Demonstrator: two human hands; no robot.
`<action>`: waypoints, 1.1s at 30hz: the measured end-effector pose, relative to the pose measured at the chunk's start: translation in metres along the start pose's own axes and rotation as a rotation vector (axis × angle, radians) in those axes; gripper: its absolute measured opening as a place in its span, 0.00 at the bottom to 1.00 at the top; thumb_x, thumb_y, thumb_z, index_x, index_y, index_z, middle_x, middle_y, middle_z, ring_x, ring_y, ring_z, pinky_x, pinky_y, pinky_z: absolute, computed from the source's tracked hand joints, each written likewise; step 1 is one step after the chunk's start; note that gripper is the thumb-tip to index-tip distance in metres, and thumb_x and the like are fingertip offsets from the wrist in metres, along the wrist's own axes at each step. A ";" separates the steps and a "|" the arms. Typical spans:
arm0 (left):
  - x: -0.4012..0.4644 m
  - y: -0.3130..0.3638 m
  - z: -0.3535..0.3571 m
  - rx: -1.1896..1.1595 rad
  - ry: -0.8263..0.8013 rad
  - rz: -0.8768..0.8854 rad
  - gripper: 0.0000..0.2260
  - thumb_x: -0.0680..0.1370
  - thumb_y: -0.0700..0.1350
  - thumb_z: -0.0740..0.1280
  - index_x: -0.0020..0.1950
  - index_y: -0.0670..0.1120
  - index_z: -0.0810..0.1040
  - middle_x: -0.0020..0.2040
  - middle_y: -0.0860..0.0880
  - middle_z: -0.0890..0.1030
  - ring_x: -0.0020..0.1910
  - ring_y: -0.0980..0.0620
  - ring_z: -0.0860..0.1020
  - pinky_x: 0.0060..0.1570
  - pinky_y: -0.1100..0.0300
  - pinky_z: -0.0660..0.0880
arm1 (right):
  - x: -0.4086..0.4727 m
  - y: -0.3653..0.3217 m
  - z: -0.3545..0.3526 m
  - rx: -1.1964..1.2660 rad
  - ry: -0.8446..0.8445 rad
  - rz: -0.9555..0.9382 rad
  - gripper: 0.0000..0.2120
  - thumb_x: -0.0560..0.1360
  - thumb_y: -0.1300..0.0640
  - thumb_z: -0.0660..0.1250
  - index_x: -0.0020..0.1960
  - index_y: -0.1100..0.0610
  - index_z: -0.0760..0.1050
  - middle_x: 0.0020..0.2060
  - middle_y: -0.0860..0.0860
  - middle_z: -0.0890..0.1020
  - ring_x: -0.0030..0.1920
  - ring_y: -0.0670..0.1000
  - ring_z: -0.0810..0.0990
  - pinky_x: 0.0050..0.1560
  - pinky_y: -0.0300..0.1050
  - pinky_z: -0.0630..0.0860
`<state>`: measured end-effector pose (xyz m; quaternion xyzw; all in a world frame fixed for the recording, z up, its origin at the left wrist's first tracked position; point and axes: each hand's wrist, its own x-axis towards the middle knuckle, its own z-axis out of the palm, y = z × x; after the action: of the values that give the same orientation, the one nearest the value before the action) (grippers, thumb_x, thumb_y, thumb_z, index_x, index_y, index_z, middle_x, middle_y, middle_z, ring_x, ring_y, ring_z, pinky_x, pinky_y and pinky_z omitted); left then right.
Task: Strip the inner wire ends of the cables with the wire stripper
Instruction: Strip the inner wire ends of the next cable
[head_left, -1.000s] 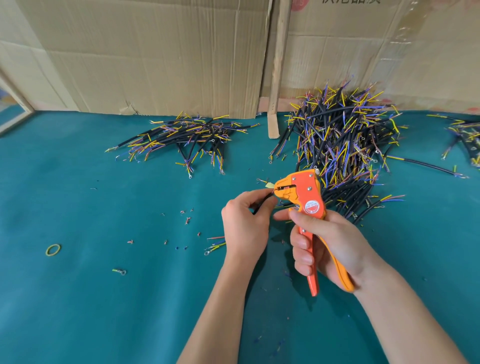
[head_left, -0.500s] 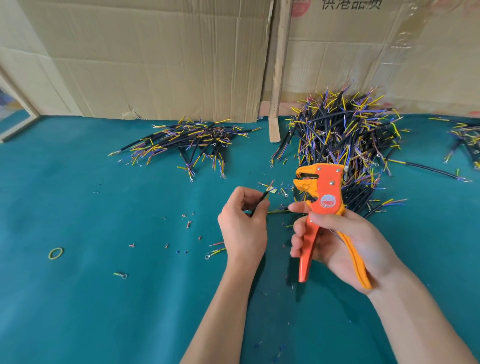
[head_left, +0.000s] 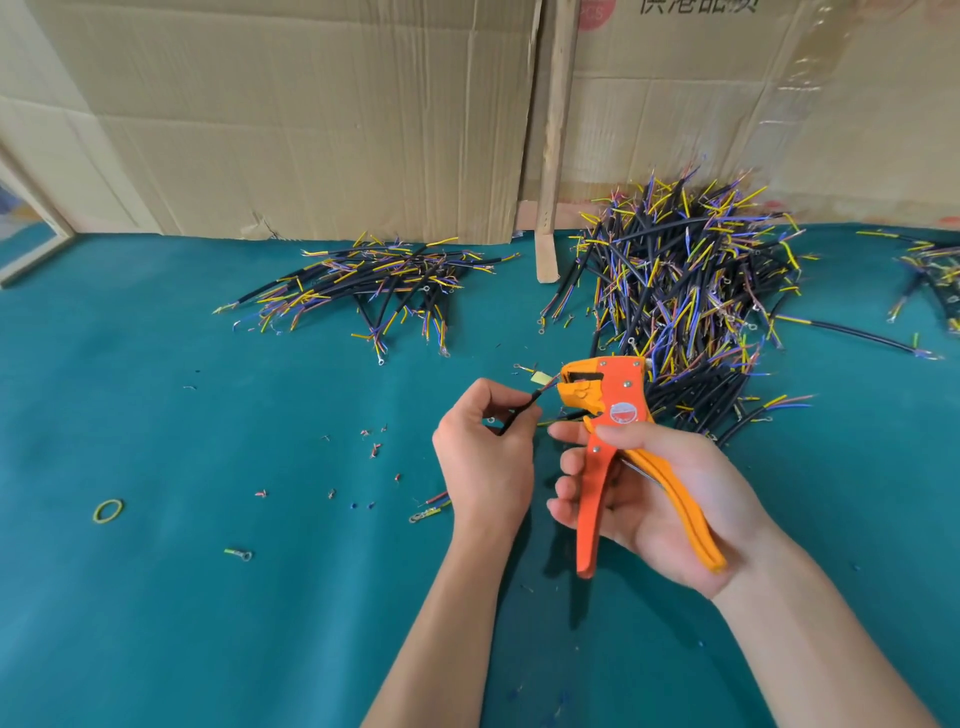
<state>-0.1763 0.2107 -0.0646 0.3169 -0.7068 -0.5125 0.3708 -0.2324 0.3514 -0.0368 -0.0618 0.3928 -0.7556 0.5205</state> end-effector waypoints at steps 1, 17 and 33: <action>0.000 0.000 0.000 -0.002 -0.004 -0.002 0.09 0.71 0.36 0.76 0.37 0.49 0.81 0.36 0.59 0.82 0.36 0.60 0.79 0.39 0.71 0.72 | 0.000 -0.001 0.000 0.000 -0.002 -0.001 0.25 0.68 0.58 0.76 0.61 0.70 0.80 0.41 0.62 0.80 0.40 0.62 0.83 0.48 0.58 0.82; 0.000 0.000 -0.001 0.003 -0.041 -0.009 0.09 0.70 0.37 0.77 0.36 0.50 0.83 0.35 0.60 0.82 0.31 0.61 0.76 0.37 0.69 0.71 | -0.009 -0.009 -0.001 -0.267 0.034 0.025 0.14 0.70 0.65 0.73 0.56 0.66 0.82 0.34 0.58 0.75 0.31 0.57 0.77 0.33 0.52 0.78; 0.000 -0.001 -0.001 -0.038 -0.031 -0.038 0.09 0.70 0.38 0.78 0.36 0.51 0.83 0.34 0.58 0.83 0.31 0.59 0.77 0.37 0.69 0.72 | -0.003 -0.001 0.002 -0.207 0.062 -0.053 0.15 0.71 0.59 0.74 0.55 0.65 0.82 0.30 0.55 0.72 0.25 0.52 0.70 0.25 0.45 0.70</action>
<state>-0.1754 0.2098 -0.0655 0.3151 -0.6965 -0.5374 0.3560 -0.2306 0.3526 -0.0342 -0.1021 0.4831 -0.7261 0.4785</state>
